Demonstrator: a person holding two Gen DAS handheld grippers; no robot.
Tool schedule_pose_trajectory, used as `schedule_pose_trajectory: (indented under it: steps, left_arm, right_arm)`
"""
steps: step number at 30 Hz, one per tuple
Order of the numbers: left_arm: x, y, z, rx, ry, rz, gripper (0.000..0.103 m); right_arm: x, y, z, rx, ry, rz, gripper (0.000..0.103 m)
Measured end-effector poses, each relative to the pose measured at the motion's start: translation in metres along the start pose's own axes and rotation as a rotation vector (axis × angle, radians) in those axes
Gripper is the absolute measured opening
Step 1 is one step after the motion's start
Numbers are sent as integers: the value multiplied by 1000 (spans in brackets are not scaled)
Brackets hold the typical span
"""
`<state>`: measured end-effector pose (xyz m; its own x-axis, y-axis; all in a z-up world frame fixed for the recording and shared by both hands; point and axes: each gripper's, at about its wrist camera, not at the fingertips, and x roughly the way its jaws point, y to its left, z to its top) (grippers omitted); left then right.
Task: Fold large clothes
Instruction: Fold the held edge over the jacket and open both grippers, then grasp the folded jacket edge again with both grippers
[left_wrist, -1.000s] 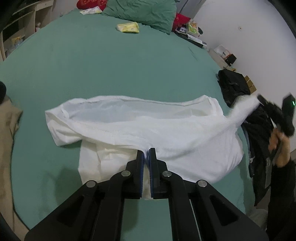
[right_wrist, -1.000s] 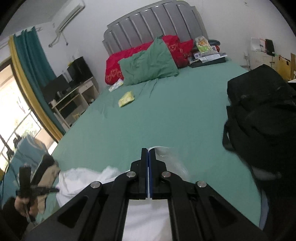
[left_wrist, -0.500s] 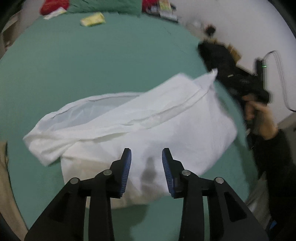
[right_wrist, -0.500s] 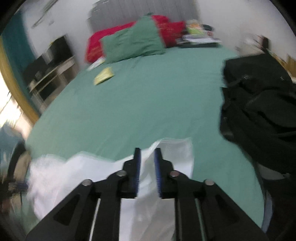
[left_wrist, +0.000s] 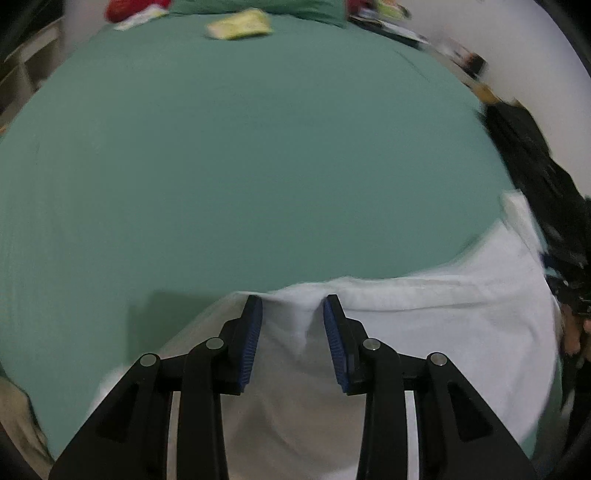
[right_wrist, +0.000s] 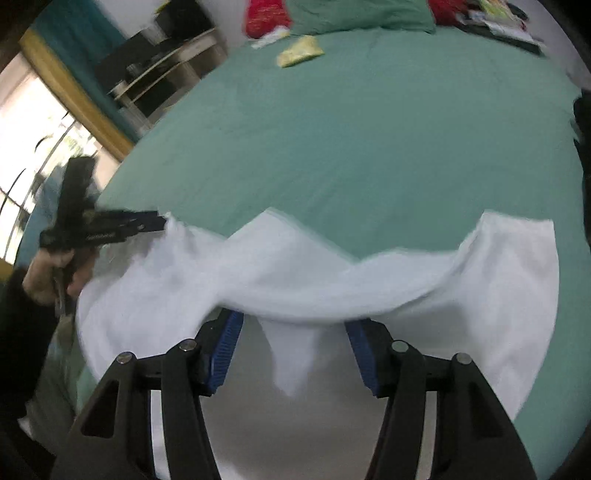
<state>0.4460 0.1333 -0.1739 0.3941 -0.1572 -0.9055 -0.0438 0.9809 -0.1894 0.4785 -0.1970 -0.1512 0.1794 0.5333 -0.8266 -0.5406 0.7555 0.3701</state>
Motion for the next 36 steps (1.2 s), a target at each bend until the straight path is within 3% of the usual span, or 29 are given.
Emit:
schedule_pose_trajectory:
  steps: [3, 7, 8, 10, 11, 15, 18, 20, 21, 22, 23, 24, 25, 26, 33, 36]
  left_arm:
    - [-15, 17, 14, -20, -97, 88, 37]
    - [-60, 31, 1, -58, -276, 215, 37]
    - [-73, 34, -8, -60, -316, 256, 39]
    - [-95, 41, -25, -66, -341, 260, 46]
    - [-104, 42, -39, -83, -324, 245, 47]
    - [-109, 37, -98, -146, -173, 86, 49]
    - [-88, 29, -149, -188, -27, -23, 52]
    - [-80, 23, -169, -199, -22, -8, 53]
    - [-82, 19, -174, -172, -72, 25, 53]
    - [-81, 16, -176, -151, -80, 43, 53]
    - [-81, 16, -178, -154, -89, 46, 53]
    - [-83, 18, -180, -173, -99, 37, 38]
    - [-84, 20, -181, -172, -97, 22, 15]
    - [-83, 21, -179, -172, -83, 28, 5]
    - [-144, 20, -220, -191, -88, 23, 5]
    - [-162, 24, -248, -202, -63, 6, 5]
  right_arm:
    - [9, -13, 19, 36, -31, -79, 57]
    - [-36, -3, 20, -24, -265, -304, 57]
    - [-52, -2, 13, -33, -318, -337, 61]
    - [-75, -2, -2, -35, -349, -373, 76]
    - [-85, -4, -14, -16, -341, -388, 85]
    - [-103, -16, -84, 174, -215, -330, 86]
    - [-101, -27, -129, 280, -146, -357, 86]
    - [-96, -45, -155, 417, -145, -216, 86]
    - [-92, -49, -166, 473, -162, -117, 86]
    - [-94, -45, -173, 466, -210, -115, 82]
    - [-93, -41, -175, 436, -200, -139, 29]
    - [-93, -37, -180, 441, -188, -110, 11]
    - [-96, -35, -186, 450, -195, -91, 11]
    - [-101, -32, -190, 429, -199, -105, 11]
    - [-151, 13, -225, 381, -195, -137, 10]
    - [-146, 20, -230, 387, -160, -147, 10]
